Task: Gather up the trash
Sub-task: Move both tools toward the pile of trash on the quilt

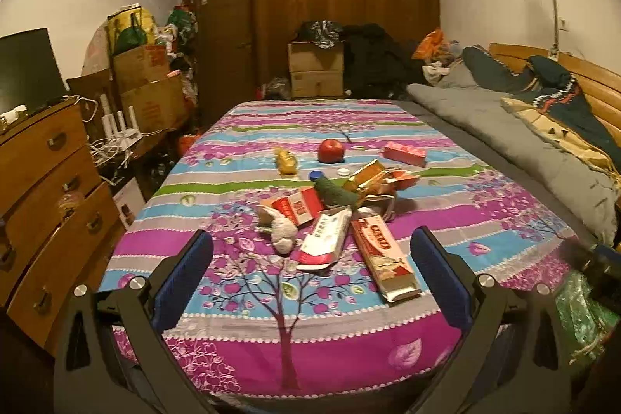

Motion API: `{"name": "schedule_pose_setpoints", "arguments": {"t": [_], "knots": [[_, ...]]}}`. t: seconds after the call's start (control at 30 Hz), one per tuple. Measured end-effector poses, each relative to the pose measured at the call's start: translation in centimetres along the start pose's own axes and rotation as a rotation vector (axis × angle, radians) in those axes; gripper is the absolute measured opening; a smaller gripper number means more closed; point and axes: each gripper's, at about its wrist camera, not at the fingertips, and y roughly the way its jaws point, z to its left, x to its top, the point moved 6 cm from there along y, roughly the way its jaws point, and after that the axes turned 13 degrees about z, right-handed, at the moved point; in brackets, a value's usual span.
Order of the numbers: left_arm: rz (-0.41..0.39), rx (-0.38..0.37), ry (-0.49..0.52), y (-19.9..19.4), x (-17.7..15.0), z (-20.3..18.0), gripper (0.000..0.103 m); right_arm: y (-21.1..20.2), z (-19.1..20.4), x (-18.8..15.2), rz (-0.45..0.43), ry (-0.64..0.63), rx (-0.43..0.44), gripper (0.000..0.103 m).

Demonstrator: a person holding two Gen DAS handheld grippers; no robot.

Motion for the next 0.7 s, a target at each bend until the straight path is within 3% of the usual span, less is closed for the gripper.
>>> {"name": "schedule_pose_setpoints", "arguments": {"t": [0.3,0.7], "knots": [[0.013,0.045,-0.03,0.6,1.1,1.6,0.098,-1.9,0.9,3.3,-0.142,-0.064,-0.052,0.099],[0.049,0.088,-0.057,2.4,2.2,3.3,0.098,1.3,4.0,3.2,-0.021,-0.108,-0.006,0.099]]}}
